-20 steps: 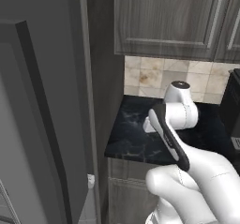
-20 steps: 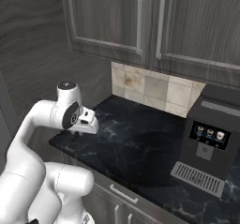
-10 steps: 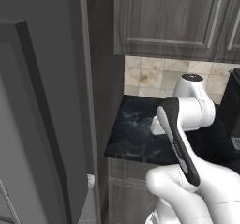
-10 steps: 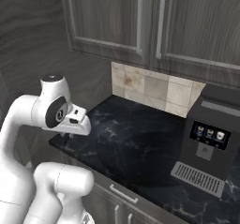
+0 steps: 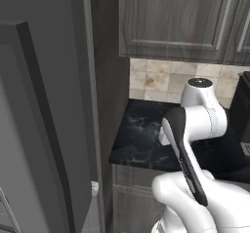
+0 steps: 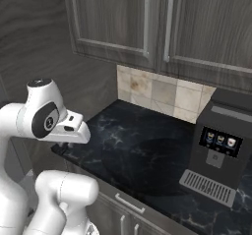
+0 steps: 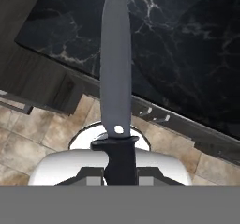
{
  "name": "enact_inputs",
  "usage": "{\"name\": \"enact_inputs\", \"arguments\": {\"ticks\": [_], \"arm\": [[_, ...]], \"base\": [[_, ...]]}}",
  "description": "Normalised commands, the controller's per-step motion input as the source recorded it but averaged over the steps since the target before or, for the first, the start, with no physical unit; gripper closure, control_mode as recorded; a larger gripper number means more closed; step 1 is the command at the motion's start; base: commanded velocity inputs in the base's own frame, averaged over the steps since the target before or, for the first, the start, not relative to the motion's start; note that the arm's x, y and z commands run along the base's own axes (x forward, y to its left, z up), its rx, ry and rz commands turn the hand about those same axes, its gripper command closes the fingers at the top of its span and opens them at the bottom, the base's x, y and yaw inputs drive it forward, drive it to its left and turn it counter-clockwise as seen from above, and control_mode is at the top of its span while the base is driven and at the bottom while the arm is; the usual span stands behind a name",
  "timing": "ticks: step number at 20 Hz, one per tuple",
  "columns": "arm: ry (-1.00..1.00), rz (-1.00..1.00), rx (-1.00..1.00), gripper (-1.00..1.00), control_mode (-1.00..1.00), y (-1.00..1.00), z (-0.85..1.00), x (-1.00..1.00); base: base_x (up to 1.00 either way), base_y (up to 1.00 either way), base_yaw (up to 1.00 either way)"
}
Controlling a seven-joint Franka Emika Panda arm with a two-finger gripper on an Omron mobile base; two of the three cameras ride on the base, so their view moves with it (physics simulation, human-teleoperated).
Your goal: Retrieve the butter from the fridge and place it on a plate on the dining table. Then retrieve the butter knife by the fridge and place it near the plate.
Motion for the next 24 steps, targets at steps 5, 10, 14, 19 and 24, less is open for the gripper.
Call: {"name": "enact_inputs", "arguments": {"ticks": [5, 10, 14, 19, 24], "arm": [[0.01, 0.0, 0.0, 1.0, -1.0, 0.0, 0.0, -0.04], [0.0, 0.0, 0.0, 1.0, 1.0, 0.0, -0.01, -0.05], [0.0, 0.0, 0.0, 1.0, 1.0, 0.0, 0.0, 0.0], [0.0, 0.0, 0.0, 1.0, 1.0, 0.0, 0.0, 0.0], [0.0, 0.0, 0.0, 1.0, 1.0, 0.0, 0.0, 0.0]], "base": [[0.0, 0.0, 0.0], [-0.47, -0.13, 0.0], [-0.78, -0.32, 0.0], [-0.67, -0.58, 0.28], [-0.82, -0.74, 0.6]]}}
